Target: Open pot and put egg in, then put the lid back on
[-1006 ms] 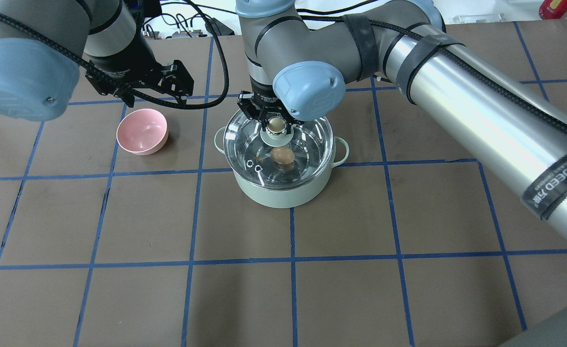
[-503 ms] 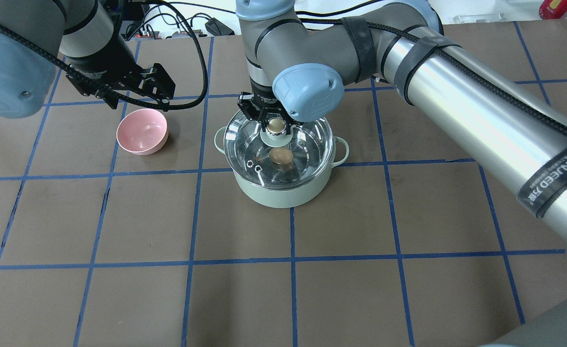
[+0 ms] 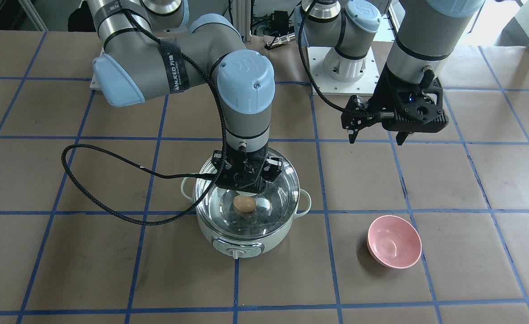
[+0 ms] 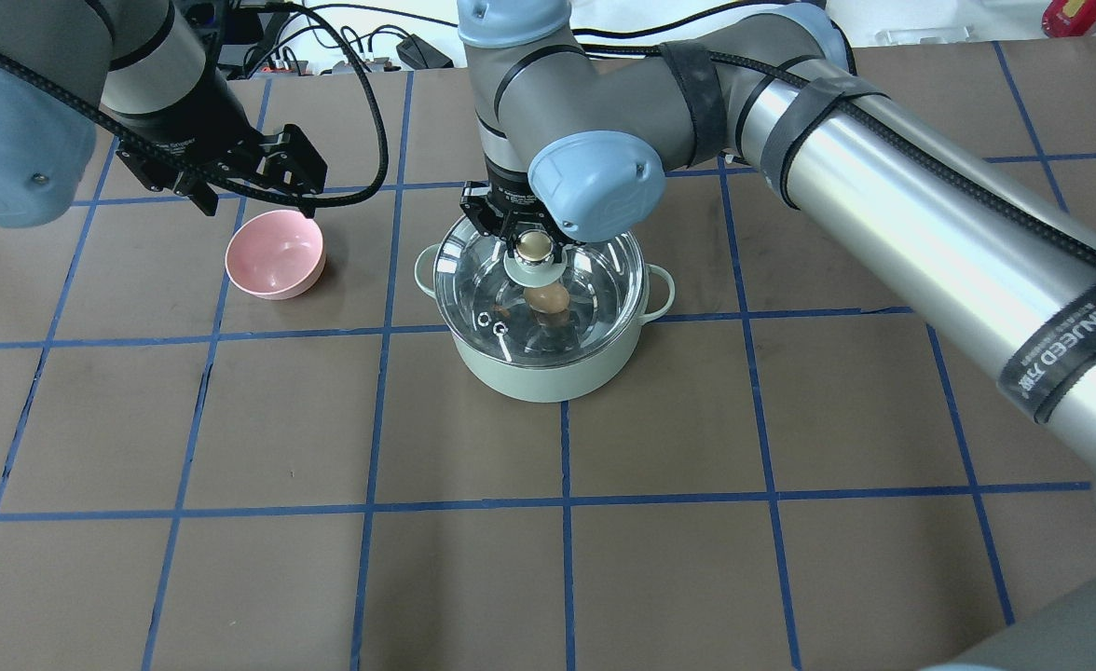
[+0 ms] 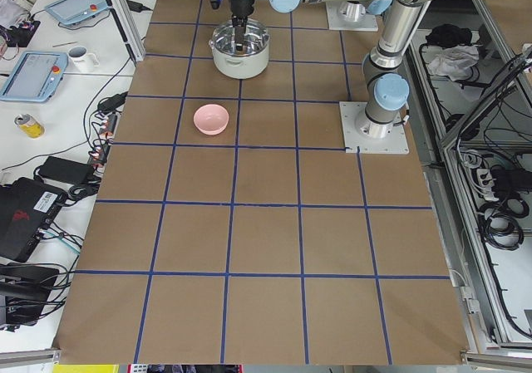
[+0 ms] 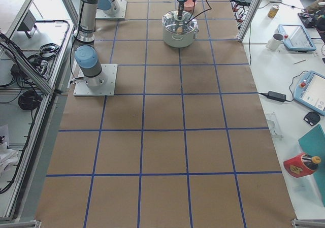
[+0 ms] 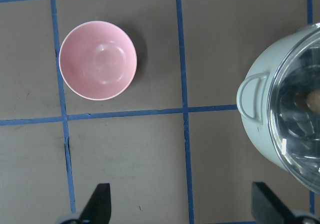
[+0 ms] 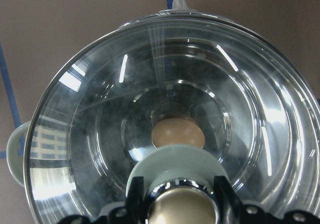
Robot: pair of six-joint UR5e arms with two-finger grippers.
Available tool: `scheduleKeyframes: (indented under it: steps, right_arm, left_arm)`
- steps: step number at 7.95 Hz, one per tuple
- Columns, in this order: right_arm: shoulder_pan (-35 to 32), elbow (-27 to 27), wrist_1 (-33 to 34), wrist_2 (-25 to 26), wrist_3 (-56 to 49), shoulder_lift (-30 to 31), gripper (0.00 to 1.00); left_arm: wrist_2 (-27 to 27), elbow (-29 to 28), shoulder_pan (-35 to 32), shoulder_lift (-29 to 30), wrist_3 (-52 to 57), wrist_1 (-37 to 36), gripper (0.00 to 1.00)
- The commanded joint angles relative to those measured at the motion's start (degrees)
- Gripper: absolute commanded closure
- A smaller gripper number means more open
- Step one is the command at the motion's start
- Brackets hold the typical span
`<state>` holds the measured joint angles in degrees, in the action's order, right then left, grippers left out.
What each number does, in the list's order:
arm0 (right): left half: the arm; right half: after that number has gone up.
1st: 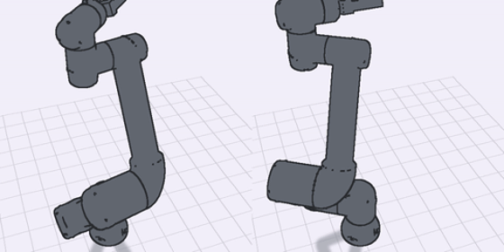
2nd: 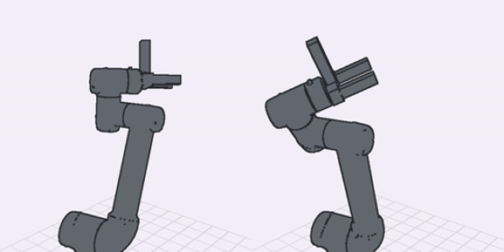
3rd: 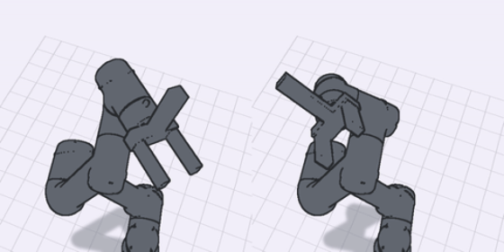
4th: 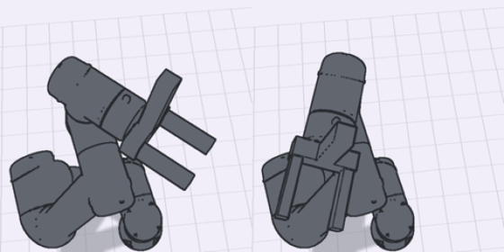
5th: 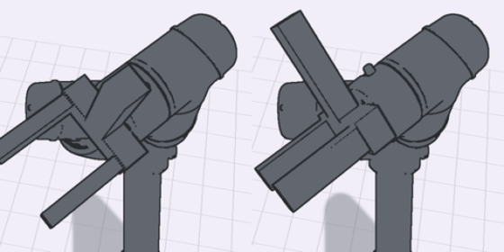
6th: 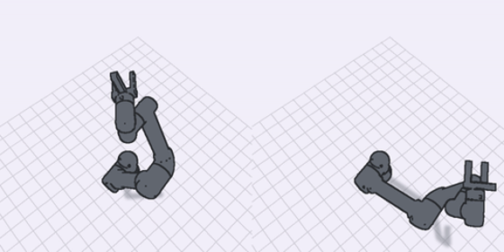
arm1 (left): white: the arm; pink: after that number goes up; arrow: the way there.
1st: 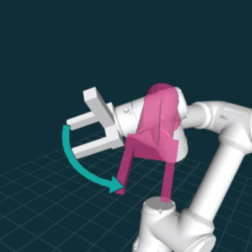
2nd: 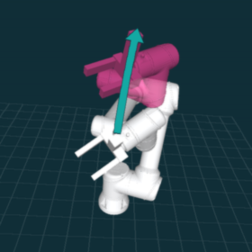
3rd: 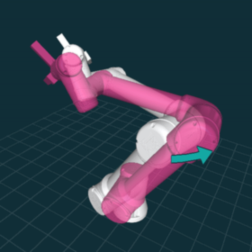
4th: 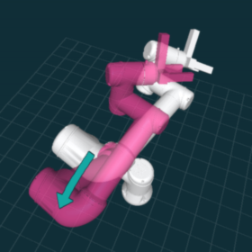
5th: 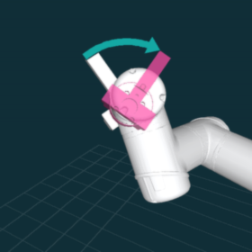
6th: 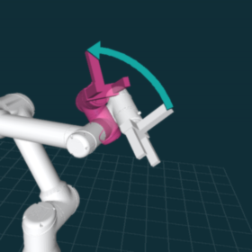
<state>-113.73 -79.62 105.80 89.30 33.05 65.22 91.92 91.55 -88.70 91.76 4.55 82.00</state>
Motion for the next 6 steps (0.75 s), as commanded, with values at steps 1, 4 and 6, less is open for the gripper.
scheduleKeyframes:
  steps: [1, 4, 6]
  right_arm:
    - [0.0, -0.27, 0.29, 0.0, -0.17, 0.0, 1.0]
    - [0.0, -0.54, 0.38, 0.09, -1.32, 0.0, 1.0]
    - [0.0, -0.63, 0.73, 0.09, -1.41, 0.0, 0.94]
  left_arm:
    - [-0.33, 0.04, 0.02, 0.09, -0.07, 0.0, 0.0]
    - [-0.42, 0.04, 0.02, 0.26, -0.16, -0.09, 0.0]
    - [-0.51, 0.04, 0.02, 0.35, -0.16, -0.26, 0.0]
